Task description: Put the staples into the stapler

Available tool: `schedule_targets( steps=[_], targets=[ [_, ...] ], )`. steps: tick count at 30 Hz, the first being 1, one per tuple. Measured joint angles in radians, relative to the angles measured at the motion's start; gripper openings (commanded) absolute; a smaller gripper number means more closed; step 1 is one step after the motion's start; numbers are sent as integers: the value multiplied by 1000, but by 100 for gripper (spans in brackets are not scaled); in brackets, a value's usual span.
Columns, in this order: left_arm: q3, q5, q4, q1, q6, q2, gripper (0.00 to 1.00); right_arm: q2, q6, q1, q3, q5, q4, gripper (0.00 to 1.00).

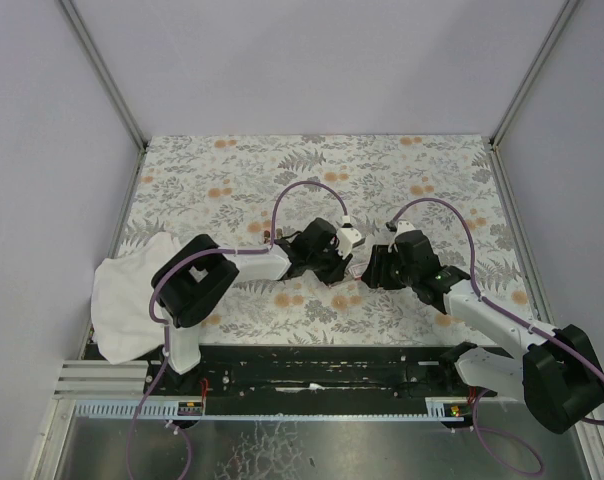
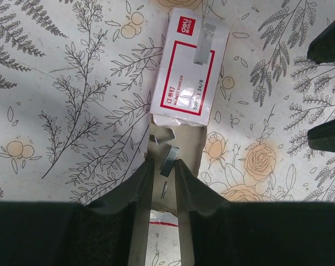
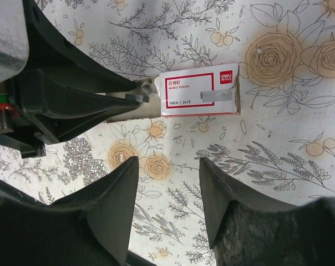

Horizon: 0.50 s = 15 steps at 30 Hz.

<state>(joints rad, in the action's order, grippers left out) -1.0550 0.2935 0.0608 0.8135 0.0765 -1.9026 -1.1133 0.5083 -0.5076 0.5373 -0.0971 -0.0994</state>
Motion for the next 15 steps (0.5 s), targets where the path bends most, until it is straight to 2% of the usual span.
schedule_targets(
  steps=[9,15],
  targets=[
    [8,-3,1,11,-22,6,12,8,0,2,-6,0,0,55],
    [51,-3,1,11,-82,64,9,9,0,5,-8,0,0,55]
  ],
)
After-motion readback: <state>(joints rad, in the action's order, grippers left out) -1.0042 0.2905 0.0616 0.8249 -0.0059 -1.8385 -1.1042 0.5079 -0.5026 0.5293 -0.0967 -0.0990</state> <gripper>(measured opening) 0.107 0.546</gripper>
